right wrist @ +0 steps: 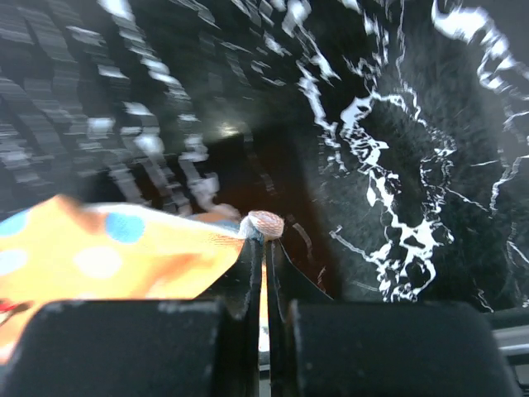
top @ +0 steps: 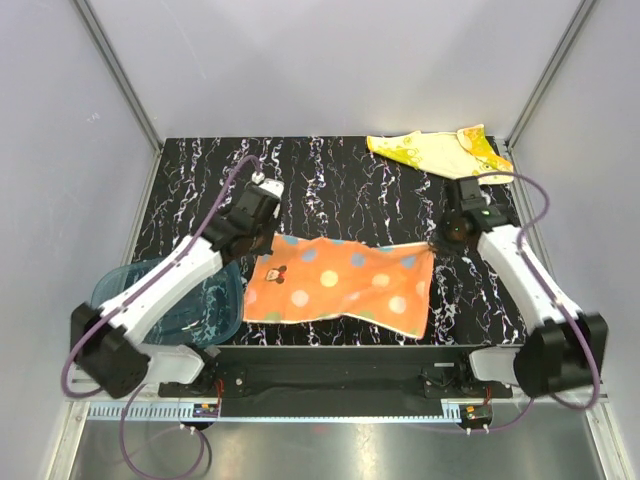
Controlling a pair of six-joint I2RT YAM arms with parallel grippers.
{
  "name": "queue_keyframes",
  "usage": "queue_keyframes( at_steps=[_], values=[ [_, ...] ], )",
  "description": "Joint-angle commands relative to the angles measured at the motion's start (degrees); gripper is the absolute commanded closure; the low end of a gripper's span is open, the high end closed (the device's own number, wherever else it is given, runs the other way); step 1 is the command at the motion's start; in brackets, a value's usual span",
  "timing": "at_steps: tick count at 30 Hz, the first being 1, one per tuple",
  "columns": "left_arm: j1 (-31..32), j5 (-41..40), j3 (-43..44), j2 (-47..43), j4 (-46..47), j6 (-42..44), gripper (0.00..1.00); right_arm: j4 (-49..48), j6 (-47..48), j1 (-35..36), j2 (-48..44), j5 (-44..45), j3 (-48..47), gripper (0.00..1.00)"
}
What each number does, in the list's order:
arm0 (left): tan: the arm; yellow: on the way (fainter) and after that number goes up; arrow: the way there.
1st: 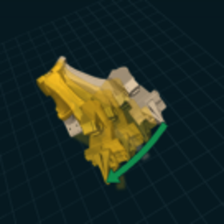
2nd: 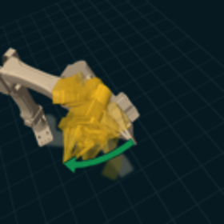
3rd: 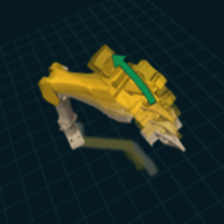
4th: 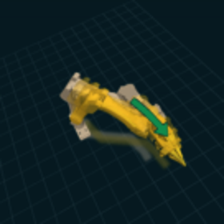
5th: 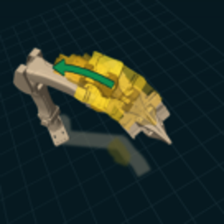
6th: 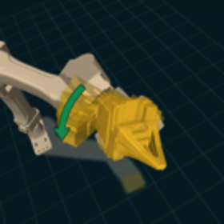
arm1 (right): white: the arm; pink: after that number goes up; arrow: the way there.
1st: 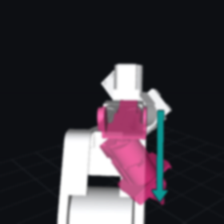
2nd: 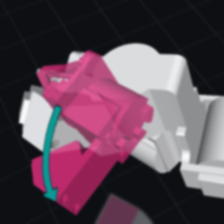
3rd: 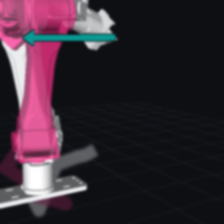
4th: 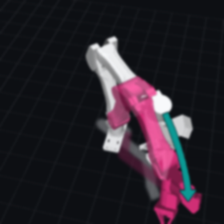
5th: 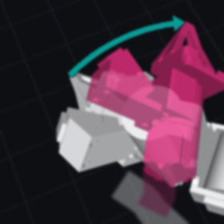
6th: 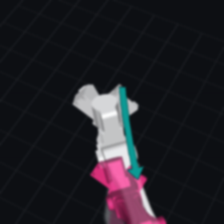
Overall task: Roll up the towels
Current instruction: Flatten the towel
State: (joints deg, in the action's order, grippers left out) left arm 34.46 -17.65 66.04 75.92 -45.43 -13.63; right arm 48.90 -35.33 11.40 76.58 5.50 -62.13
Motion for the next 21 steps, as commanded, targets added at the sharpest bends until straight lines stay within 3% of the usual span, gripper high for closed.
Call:
queue_keyframes(
  at_steps=[1,8,11,17,21],
  values=[
    [1.31,4.2,-1.88,-8.58,3.68,-1.4,1.0,7.16,1.84,0.03,-8.27,2.76,-4.31,1.0],
    [2.19,13.33,-3.99,-20.45,3.6,-4.12,1.0,13.67,2.37,0.11,-24.52,10.39,-8.27,1.0],
    [2.19,15.79,-4.25,-22.83,2.98,-6.31,1.0,16.48,2.37,0.03,-27.09,14.61,-9.32,1.0],
    [2.11,13.79,-2.24,-16.17,2.36,-9.13,1.0,14.21,3.42,0.03,-16.68,18.32,-10.64,1.0],
    [-0.17,14.13,0.48,-3.89,3.86,-8.79,1.0,6.84,5.53,-2.07,-4.97,18.24,-12.75,1.0]
  ],
)
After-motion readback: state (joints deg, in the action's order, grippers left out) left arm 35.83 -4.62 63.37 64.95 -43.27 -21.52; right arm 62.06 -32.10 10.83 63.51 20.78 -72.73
